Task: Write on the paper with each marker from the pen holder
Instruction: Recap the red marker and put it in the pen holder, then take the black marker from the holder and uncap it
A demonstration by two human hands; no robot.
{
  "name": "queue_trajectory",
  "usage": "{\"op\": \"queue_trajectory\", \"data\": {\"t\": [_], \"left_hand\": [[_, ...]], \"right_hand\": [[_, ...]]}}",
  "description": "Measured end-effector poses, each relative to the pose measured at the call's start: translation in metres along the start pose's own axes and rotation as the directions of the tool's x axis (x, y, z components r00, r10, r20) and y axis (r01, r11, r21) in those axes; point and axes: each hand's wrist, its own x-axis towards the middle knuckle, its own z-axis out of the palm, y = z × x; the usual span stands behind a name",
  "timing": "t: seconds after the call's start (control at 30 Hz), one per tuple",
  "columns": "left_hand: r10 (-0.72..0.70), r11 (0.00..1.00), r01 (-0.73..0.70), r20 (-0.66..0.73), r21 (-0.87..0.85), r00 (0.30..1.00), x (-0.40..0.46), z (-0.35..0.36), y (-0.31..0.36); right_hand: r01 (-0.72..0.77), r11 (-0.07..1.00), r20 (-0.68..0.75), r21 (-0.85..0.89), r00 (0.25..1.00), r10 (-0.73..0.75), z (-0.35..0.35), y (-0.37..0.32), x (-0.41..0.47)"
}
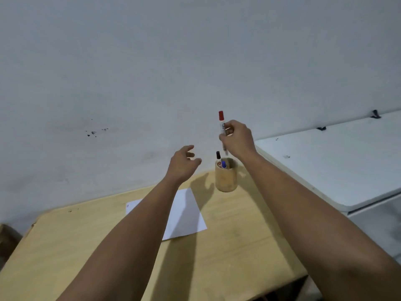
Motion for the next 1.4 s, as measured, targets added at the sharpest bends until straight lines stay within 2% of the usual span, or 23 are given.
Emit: {"op": "queue_trajectory", "data": {"t": [0.13,0.23,0.37,0.5,0.73,0.87,1.0,1.2,1.3,1.4], "left_hand": [[-0.029,0.985,-0.002,0.18,0.17,0.983,0.014,0.042,-0.012],[-0.045,0.982,0.0,0.235,0.19,0.971,0.024,0.069,-0.022],[-0.039,0.999,0.029,0.258,0.045,0.965,0.031,0.094,-0.03],[-0.03,0.996,0.048,0.214,-0.076,0.976,0.035,0.11,-0.039],[-0.058,0.992,0.079,0.189,-0.102,0.98,0.037,0.113,-0.048],[-0.064,0.995,0.08,0.217,-0.063,0.974,0.037,0.111,-0.045],[-0.062,0.998,0.053,0.229,0.044,0.971,0.034,0.093,-0.033],[-0.014,0.998,0.006,0.113,0.068,0.993,0.022,0.037,-0.014],[0.028,0.998,-0.03,0.03,0.057,0.999,0.008,-0.001,-0.006],[0.053,0.998,-0.051,-0.056,0.037,0.997,-0.008,-0.037,-0.004]], "right_hand": [[-0.035,0.995,0.103,-0.089,0.994,0.044,-0.012,0.027,0.022],[-0.057,0.976,0.18,-0.21,0.979,0.096,-0.005,0.043,0.027],[-0.06,0.948,0.248,-0.311,0.958,0.142,0.005,0.057,0.027],[-0.054,0.921,0.315,-0.386,0.931,0.186,0.015,0.063,0.03],[-0.02,0.89,0.34,-0.455,0.92,0.194,0.034,0.061,0.034],[-0.037,0.882,0.286,-0.469,0.939,0.191,0.033,0.053,0.031],[-0.02,0.92,0.164,-0.392,0.982,0.091,0.015,0.028,0.032],[0.161,0.986,0.022,-0.036,0.987,-0.16,0.0,-0.016,0.028],[0.203,0.976,0.054,0.079,0.977,-0.207,0.007,-0.039,0.016],[0.179,0.97,0.145,0.162,0.968,-0.203,0.023,-0.055,-0.005]]}}
